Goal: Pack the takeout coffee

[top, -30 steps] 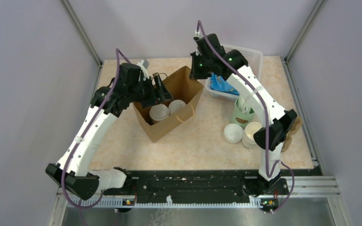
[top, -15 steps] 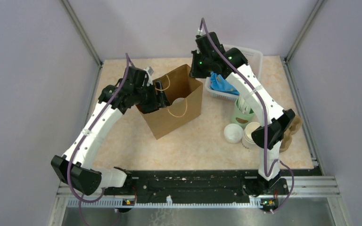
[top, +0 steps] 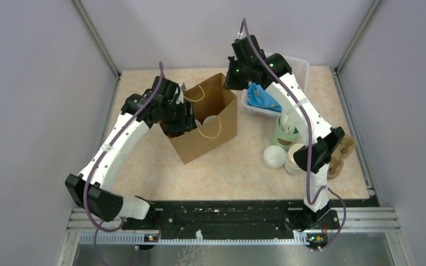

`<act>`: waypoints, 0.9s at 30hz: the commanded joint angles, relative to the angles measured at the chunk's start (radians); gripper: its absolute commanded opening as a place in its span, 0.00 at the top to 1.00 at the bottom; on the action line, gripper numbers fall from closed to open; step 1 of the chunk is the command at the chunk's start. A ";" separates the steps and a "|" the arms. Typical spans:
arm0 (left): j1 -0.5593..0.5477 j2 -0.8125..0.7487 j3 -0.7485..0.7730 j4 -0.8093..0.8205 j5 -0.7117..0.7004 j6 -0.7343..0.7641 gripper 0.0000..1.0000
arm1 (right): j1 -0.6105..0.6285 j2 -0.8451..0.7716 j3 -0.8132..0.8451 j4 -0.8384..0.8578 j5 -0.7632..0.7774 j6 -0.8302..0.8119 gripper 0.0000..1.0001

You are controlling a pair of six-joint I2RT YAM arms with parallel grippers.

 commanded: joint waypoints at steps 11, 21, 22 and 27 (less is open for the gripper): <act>-0.004 -0.177 -0.052 0.262 0.202 0.203 0.06 | -0.010 -0.022 -0.012 0.054 0.011 0.026 1.00; -0.004 -0.261 0.033 0.206 0.136 0.122 0.08 | -0.029 -0.089 -0.152 0.129 -0.021 0.025 1.00; -0.004 -0.263 0.064 0.206 0.098 0.069 0.09 | -0.030 -0.127 -0.231 0.188 -0.034 0.015 1.00; -0.004 -0.207 0.243 0.096 -0.047 -0.180 0.18 | -0.028 -0.225 -0.401 0.328 -0.065 -0.013 1.00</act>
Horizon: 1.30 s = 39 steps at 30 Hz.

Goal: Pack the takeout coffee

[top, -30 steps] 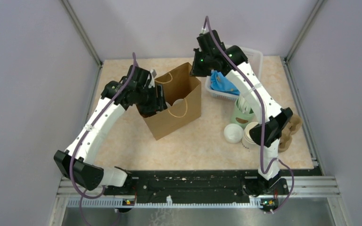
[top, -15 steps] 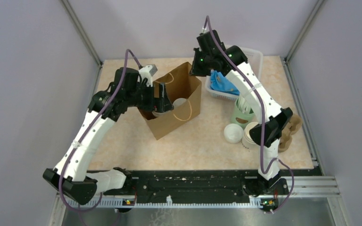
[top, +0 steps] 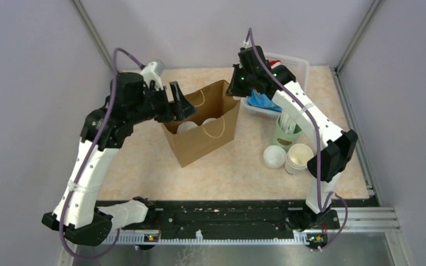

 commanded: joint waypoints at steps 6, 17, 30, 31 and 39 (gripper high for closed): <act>-0.002 0.007 0.253 -0.269 -0.363 -0.363 0.14 | -0.002 -0.080 -0.037 0.096 -0.041 -0.046 1.00; 0.021 0.098 0.113 -0.359 -0.469 -0.344 0.21 | 0.000 -0.129 -0.075 0.132 -0.067 -0.080 1.00; 0.050 0.122 0.013 -0.124 -0.517 -0.120 0.75 | 0.000 -0.199 -0.167 0.197 -0.134 -0.146 0.98; 0.051 0.103 -0.007 -0.092 -0.504 -0.102 0.79 | 0.000 -0.205 -0.174 0.203 -0.144 -0.156 0.96; 0.049 -0.069 -0.217 0.182 -0.394 0.003 0.98 | 0.000 -0.246 -0.235 0.245 -0.180 -0.212 0.87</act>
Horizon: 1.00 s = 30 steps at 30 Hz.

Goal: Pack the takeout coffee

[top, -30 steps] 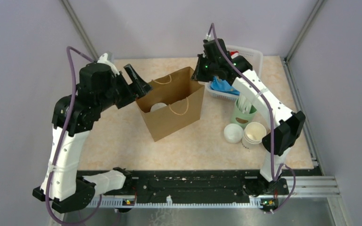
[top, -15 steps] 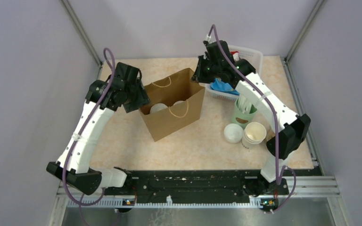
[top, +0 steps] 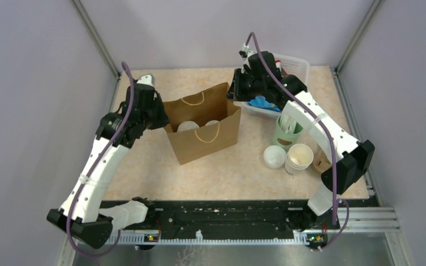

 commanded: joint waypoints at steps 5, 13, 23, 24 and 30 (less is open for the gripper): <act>0.000 -0.085 -0.047 0.261 0.045 0.151 1.00 | -0.001 -0.034 0.044 0.032 -0.023 -0.086 0.83; 0.000 -0.194 -0.218 0.467 0.082 0.201 1.00 | 0.029 -0.026 0.022 0.024 0.043 -0.159 0.84; 0.000 -0.384 -0.500 0.641 0.154 0.187 1.00 | 0.093 -0.212 -0.296 0.247 0.055 -0.218 0.90; 0.000 -0.387 -0.501 0.625 0.157 0.168 1.00 | 0.095 -0.231 -0.319 0.256 0.055 -0.218 0.90; -0.001 -0.386 -0.497 0.470 0.249 0.025 1.00 | 0.097 -0.298 -0.425 0.241 0.060 -0.197 0.89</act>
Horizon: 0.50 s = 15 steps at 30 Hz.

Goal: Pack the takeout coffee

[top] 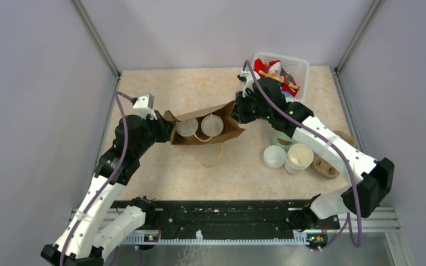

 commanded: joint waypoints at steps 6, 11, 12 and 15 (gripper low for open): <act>-0.001 -0.023 -0.007 -0.164 0.103 -0.186 1.00 | 0.007 -0.085 -0.084 0.035 0.009 0.021 0.88; -0.001 -0.029 -0.013 -0.199 0.122 -0.195 1.00 | 0.007 -0.088 -0.102 0.035 -0.001 0.036 0.88; -0.001 -0.034 -0.014 -0.200 0.119 -0.194 1.00 | 0.007 -0.091 -0.103 0.035 0.000 0.038 0.88; -0.001 -0.039 0.008 -0.212 0.086 -0.194 1.00 | 0.007 -0.089 -0.076 0.020 0.001 0.040 0.88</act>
